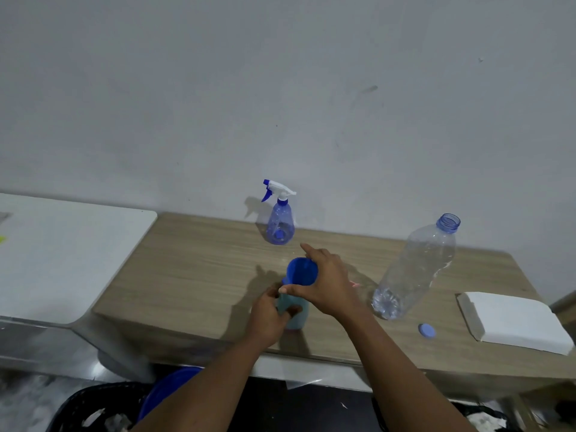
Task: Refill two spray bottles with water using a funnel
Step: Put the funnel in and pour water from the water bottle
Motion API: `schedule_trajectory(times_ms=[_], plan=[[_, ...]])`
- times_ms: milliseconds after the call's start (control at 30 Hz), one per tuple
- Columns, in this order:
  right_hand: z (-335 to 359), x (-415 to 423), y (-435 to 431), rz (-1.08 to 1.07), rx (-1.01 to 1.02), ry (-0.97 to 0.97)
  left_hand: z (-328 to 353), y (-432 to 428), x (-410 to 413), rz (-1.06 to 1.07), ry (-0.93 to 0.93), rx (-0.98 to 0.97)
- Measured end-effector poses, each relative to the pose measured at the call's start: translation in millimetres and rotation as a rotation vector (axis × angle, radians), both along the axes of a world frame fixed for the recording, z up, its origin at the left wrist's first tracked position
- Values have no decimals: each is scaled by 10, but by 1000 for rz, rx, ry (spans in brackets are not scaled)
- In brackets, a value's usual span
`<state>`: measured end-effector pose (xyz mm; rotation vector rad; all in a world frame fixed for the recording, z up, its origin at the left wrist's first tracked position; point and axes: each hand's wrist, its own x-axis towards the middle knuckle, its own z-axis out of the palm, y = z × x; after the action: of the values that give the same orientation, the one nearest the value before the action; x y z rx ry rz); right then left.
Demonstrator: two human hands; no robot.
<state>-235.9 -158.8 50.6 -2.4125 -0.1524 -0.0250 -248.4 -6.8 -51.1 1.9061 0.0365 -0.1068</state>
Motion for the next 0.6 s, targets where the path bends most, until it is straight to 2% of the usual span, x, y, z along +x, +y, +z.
schedule_trajectory(times_ms=[433,600], plan=[[-75,-64,89,-36,148,43,-4,-13,-10,6,31,2],[-246,-270,-166,-245,426,-93,-24,-3,-14,36,0,21]])
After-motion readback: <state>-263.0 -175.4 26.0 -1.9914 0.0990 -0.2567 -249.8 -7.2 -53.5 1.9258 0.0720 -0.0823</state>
